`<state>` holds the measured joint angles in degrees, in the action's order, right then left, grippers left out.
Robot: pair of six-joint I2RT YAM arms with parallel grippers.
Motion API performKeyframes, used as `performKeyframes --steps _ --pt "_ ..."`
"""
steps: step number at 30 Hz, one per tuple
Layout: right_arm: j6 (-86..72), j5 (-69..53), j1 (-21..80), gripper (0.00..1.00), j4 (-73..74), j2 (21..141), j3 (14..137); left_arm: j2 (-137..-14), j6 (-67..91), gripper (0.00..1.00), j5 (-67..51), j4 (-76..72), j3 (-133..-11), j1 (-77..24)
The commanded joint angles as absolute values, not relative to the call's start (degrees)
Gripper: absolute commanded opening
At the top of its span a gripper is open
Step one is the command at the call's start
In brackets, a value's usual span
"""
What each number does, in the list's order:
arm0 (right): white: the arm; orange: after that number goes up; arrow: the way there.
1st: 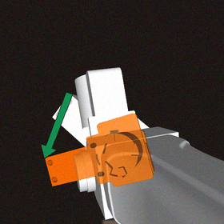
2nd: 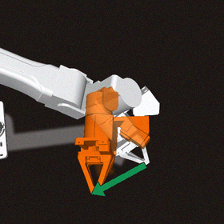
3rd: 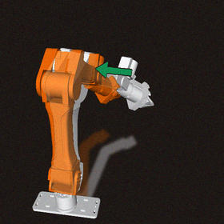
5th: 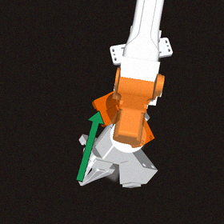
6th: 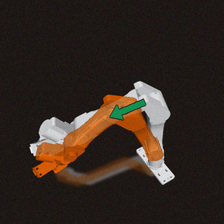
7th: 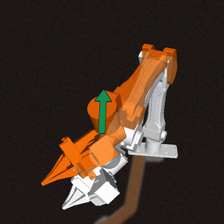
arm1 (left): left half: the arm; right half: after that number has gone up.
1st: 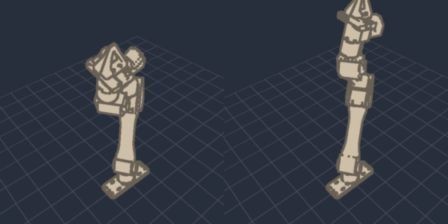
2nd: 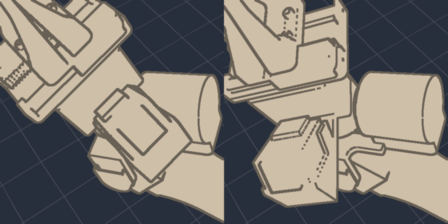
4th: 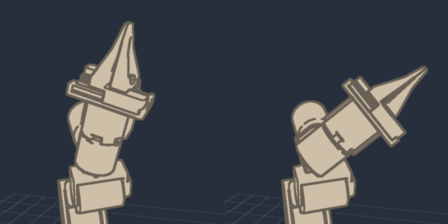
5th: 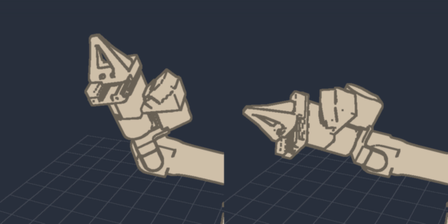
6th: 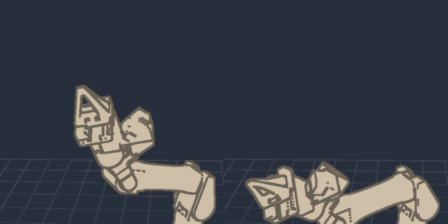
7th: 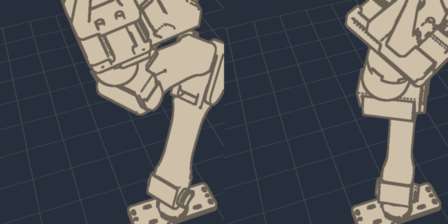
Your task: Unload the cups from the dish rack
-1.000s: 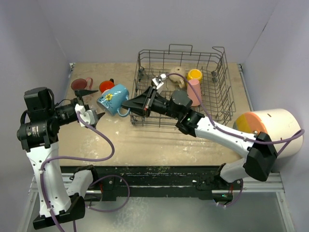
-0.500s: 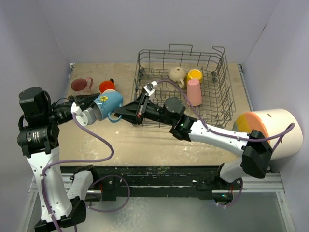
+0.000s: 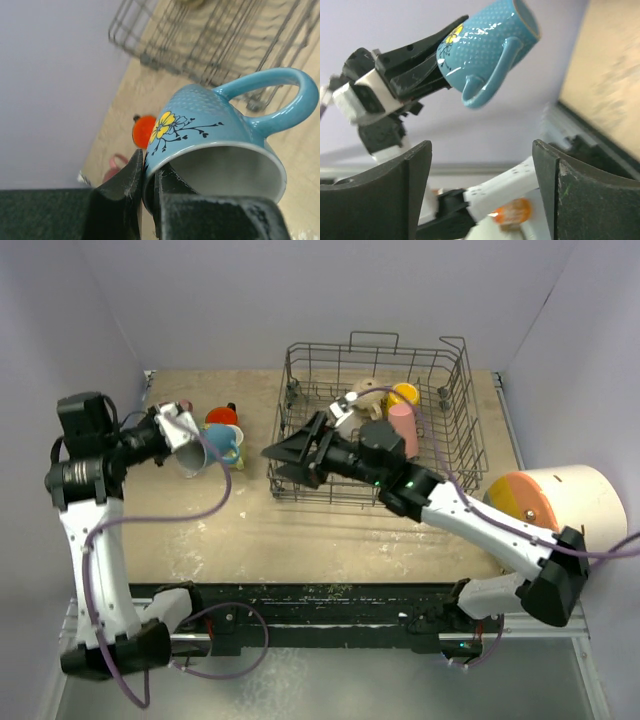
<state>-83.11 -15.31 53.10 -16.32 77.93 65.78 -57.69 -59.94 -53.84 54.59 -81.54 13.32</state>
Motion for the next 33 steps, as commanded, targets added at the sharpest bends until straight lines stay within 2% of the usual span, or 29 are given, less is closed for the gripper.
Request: performKeyframes --steps 1,6,10,18,31,33 --pt "-67.7 -10.47 45.86 0.85 4.54 71.77 69.45 -67.77 -60.86 0.0 -38.8 60.41 -89.25 13.28" --pt "-56.25 -2.06 40.21 0.88 20.46 69.41 74.07 -77.1 -62.24 0.0 -25.19 66.76 -90.04 13.27" --pt "-49.99 4.74 37.87 0.89 29.17 70.15 78.43 -82.65 -60.73 0.0 -19.51 67.63 -87.98 13.26" --pt "-42.3 11.32 33.71 0.91 35.41 74.08 83.1 -88.34 -55.08 0.0 -7.06 59.25 -79.3 5.68" --pt "-30.12 20.42 23.31 0.87 38.06 86.55 88.42 -99.01 -50.49 0.0 -3.46 51.93 -79.49 2.95" --pt "-29.53 22.19 22.55 0.89 37.81 88.38 88.45 -99.34 -50.38 0.05 -3.84 51.91 -79.2 2.96"
